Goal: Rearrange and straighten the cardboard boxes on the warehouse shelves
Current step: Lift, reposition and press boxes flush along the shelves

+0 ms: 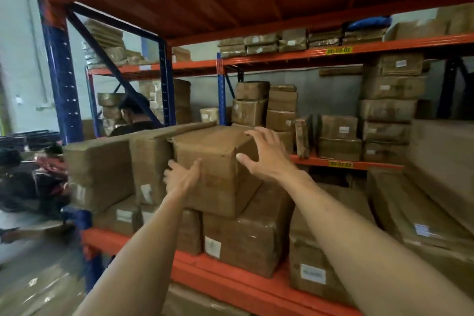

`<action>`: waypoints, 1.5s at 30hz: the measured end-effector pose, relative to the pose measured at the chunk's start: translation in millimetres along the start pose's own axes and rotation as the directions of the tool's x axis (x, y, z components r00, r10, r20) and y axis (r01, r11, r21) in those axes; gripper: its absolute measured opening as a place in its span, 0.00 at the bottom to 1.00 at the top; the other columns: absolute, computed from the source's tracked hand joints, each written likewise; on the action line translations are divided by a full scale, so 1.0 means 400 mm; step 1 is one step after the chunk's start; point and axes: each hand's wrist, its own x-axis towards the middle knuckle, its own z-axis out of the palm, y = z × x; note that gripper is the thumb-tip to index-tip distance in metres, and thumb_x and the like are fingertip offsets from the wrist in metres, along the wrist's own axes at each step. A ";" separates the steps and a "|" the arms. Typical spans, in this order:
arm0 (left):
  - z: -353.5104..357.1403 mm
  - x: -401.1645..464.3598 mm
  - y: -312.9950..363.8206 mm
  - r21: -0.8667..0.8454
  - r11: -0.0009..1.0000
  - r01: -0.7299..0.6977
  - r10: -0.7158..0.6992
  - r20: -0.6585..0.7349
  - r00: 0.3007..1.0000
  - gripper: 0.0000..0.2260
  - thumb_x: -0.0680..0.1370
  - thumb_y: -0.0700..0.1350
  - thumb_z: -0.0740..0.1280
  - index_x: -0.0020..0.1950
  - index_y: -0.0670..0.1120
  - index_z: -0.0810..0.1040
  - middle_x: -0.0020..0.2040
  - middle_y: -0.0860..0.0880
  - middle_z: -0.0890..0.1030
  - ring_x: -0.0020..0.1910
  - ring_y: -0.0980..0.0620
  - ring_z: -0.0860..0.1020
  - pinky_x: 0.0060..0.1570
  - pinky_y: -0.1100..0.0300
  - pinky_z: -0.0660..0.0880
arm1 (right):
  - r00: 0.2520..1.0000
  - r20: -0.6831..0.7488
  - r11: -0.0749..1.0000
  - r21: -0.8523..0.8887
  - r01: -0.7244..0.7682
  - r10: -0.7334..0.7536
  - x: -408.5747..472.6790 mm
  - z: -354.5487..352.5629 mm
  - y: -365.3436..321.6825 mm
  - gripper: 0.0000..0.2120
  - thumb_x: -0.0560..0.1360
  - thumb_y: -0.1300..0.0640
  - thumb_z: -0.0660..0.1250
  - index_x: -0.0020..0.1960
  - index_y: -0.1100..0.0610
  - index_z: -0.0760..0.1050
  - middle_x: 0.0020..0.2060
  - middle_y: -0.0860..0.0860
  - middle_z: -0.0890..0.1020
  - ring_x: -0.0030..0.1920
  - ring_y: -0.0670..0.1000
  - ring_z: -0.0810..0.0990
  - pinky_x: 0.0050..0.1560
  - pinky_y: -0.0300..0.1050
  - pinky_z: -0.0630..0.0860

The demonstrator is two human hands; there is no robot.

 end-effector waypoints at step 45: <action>0.459 -0.226 0.265 -0.507 0.850 0.144 0.279 0.665 0.692 0.28 0.76 0.67 0.60 0.71 0.54 0.75 0.60 0.45 0.82 0.55 0.46 0.81 0.57 0.47 0.79 | 0.392 -0.420 0.561 0.442 -0.700 0.819 -0.429 -0.108 0.194 0.33 0.77 0.36 0.47 0.77 0.50 0.60 0.68 0.58 0.75 0.64 0.60 0.74 0.66 0.63 0.70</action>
